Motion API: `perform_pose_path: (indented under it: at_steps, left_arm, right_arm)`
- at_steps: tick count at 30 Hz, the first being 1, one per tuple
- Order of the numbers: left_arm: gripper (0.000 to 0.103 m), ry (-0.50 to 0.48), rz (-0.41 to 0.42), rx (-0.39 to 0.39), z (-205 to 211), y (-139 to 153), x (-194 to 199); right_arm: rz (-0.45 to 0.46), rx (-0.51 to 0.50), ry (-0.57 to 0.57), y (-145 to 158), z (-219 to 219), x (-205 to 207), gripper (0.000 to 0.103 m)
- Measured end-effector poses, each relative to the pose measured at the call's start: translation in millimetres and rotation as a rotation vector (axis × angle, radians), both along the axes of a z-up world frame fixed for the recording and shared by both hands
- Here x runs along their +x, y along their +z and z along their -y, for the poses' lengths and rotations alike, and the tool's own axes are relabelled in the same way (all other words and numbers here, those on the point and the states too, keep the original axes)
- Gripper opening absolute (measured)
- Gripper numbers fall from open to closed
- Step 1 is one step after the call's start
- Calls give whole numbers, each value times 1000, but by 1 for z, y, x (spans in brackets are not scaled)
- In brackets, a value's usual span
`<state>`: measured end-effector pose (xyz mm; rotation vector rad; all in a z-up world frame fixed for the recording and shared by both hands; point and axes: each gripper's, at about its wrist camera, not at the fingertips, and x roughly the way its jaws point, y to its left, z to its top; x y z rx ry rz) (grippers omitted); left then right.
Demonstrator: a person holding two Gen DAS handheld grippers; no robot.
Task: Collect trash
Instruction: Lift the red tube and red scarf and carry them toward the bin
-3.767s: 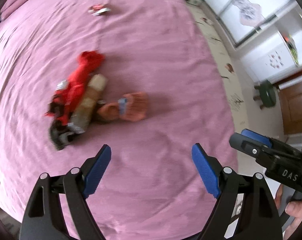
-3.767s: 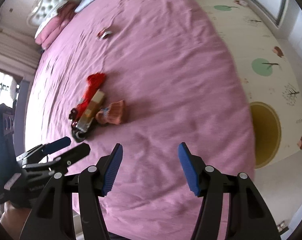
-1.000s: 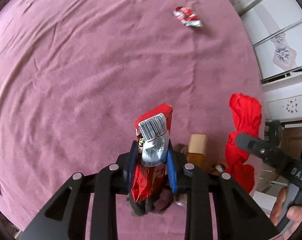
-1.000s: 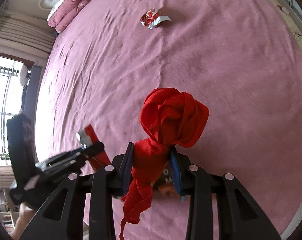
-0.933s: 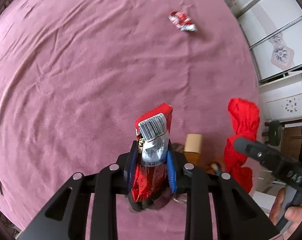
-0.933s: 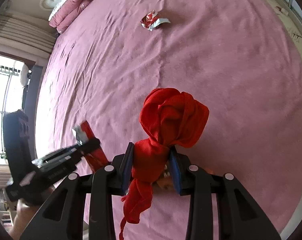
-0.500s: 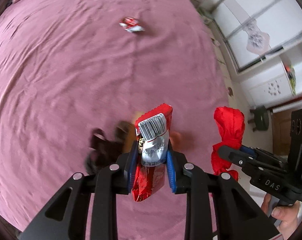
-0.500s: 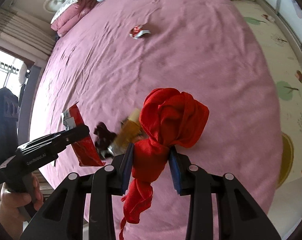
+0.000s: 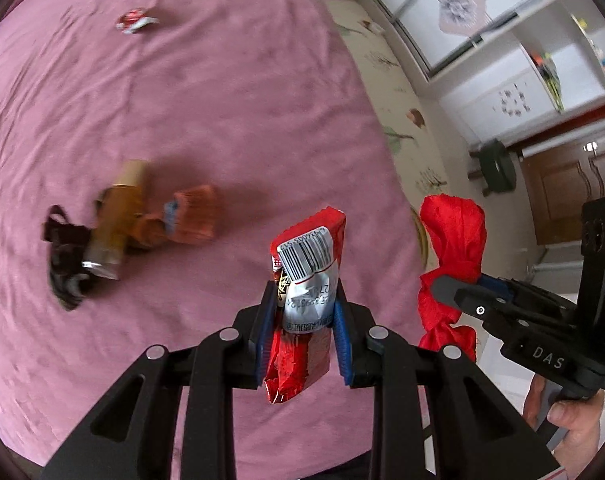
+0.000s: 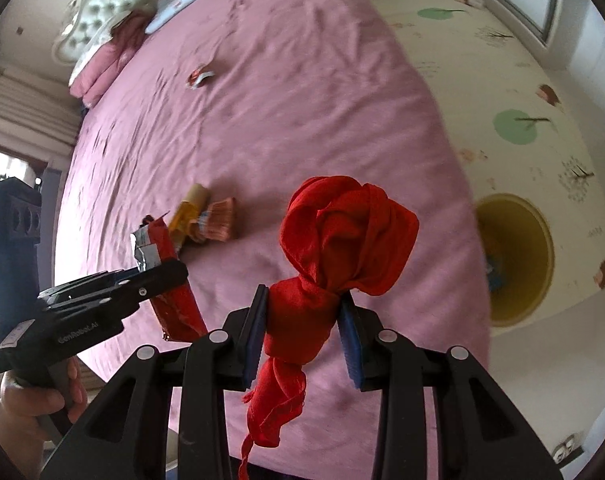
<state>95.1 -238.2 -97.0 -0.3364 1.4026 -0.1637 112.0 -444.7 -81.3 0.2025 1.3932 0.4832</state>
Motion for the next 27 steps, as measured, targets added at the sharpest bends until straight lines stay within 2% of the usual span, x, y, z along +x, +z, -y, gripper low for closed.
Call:
perform_pose_path:
  at_steps: [12,27]
  left_arm:
    - [26,-158,-34,-15,112,-16,22]
    - [26,-308,-83,-30,226,-43,58]
  right_arm:
    - [-17,6,-122,-8,93,-7,33]
    - [-38,-1,-285,-22,201,4,34]
